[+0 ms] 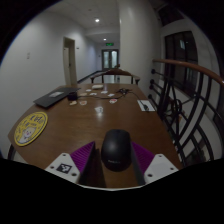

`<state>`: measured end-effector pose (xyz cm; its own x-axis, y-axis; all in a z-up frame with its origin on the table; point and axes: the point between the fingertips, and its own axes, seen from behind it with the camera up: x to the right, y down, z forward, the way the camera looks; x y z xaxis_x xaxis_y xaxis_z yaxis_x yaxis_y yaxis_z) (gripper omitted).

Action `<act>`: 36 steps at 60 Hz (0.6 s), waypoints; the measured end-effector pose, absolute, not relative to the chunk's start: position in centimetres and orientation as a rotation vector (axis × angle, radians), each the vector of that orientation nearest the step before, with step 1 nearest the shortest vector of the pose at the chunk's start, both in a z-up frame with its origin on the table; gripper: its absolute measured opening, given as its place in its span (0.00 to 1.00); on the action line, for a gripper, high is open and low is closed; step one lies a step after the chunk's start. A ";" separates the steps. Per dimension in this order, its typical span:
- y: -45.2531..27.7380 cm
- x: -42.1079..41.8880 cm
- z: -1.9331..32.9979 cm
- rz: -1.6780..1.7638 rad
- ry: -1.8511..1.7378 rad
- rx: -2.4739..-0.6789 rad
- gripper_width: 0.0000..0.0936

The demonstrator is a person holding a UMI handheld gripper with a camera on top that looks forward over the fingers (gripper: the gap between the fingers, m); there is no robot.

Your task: Arrange mouse

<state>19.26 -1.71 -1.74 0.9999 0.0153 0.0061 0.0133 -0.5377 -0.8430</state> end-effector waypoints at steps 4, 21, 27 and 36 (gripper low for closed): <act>-1.2 19.7 -1.7 -0.014 0.033 -2.117 0.51; -2.0 17.9 3.8 -0.035 0.101 -2.006 0.34; -1.6 11.7 12.6 0.020 0.092 -1.859 0.34; -0.7 -2.0 19.9 0.204 0.062 -1.747 0.36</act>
